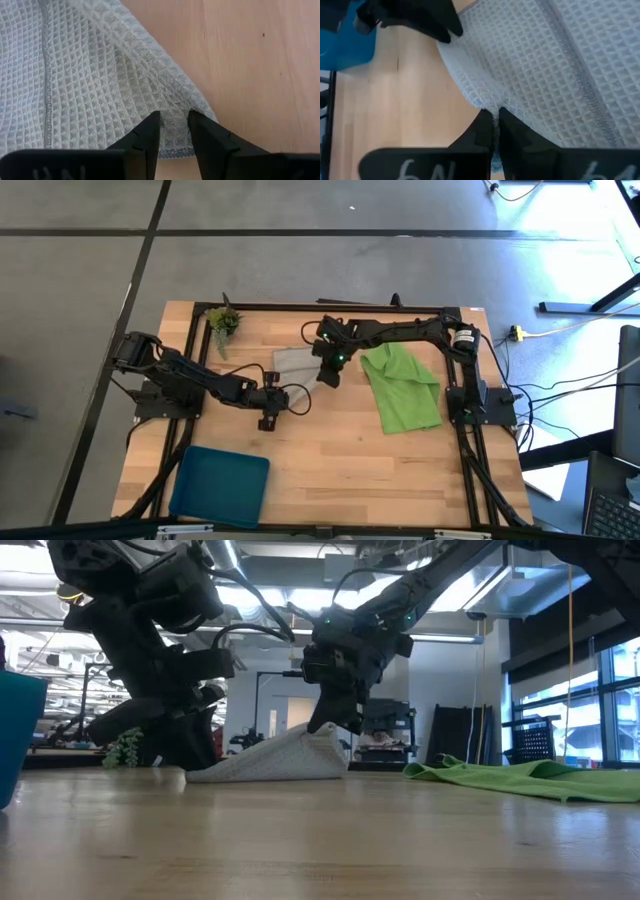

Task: Fold microfiber towels
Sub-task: Fold the gray microfiber cloth

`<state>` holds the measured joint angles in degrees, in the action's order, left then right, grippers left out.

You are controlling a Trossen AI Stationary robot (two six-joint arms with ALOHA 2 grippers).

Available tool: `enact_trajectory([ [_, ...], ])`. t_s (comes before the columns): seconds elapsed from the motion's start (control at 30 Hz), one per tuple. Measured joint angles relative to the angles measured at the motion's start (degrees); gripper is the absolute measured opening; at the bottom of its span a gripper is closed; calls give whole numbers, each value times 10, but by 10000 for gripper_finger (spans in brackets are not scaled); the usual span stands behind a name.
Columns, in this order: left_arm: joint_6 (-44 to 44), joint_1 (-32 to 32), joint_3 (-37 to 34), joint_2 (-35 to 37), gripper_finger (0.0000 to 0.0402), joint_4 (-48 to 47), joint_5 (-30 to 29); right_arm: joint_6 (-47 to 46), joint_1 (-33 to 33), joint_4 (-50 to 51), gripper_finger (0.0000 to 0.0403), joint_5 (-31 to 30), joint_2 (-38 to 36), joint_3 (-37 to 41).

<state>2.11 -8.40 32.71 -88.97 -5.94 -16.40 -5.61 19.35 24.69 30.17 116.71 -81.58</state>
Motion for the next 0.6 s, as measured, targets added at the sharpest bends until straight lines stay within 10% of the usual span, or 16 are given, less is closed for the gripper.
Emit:
enact_trajectory([
  [0.6, 1, 0, 0, 0, 103, 0, 7, -18, 10, -52, 14, -64, 41, 0],
])
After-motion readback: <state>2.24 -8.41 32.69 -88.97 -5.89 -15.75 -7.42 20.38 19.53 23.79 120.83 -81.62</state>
